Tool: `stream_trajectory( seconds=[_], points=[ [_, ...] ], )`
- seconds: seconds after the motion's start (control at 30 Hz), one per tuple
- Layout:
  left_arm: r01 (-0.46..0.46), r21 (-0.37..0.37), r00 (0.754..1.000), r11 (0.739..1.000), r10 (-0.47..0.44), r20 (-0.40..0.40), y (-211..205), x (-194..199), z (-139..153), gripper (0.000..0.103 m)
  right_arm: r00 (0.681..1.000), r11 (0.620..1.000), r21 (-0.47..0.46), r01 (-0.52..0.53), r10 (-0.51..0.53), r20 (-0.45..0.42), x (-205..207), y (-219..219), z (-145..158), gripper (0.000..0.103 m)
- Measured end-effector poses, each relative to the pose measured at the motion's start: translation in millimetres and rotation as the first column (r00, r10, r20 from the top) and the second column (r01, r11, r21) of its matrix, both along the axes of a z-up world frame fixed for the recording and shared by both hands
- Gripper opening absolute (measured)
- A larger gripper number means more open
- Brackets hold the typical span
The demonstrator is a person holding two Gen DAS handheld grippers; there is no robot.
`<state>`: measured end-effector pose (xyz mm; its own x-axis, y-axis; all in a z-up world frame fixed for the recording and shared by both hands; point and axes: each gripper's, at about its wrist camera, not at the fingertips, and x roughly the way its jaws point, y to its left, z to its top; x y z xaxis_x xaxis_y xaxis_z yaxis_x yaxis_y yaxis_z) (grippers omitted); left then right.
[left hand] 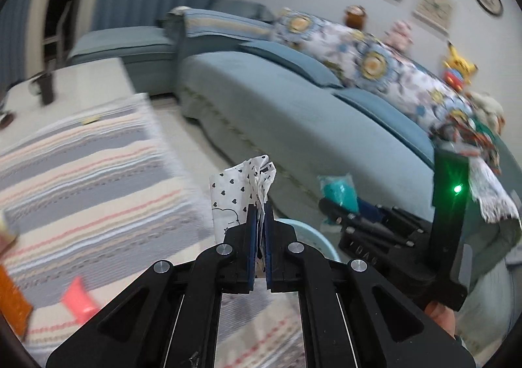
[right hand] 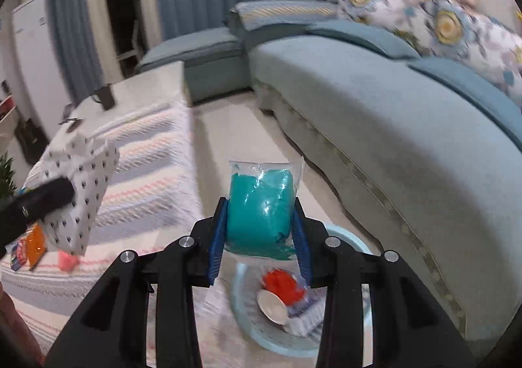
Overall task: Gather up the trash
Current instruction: 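Carry the teal packet and tissue over the wastebasket and open both tools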
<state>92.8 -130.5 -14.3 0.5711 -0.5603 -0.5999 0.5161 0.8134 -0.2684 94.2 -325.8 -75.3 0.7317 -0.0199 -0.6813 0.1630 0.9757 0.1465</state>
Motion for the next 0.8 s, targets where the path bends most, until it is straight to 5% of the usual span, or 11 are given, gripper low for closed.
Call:
stream_trajectory(
  seconds=[0.23, 0.5, 0.6, 0.8],
  points=[
    [0.153, 0.091, 0.983, 0.984, -0.142, -0.114, -76, 20, -58, 0.002, 0.984, 0.995, 0.071, 0.072, -0.059, -0.167, -5, -45, -63, 0.034],
    [0.215, 0.151, 0.96, 0.965, -0.181, -0.213, -101, 29, -103, 0.006, 0.961, 0.983, 0.124, 0.133, -0.098, -0.257, -7, -68, -105, 0.036],
    [0.214, 0.143, 0.958, 0.966, -0.179, -0.225, -99, 32, -103, 0.031, 0.956, 0.978, 0.14, 0.155, -0.113, -0.269, -9, -71, -109, 0.049],
    [0.198, 0.125, 0.965, 0.972, -0.171, -0.2, -81, 29, -92, 0.036, 0.957, 0.975, 0.147, 0.168, -0.126, -0.261, -13, -74, -107, 0.055]
  ],
)
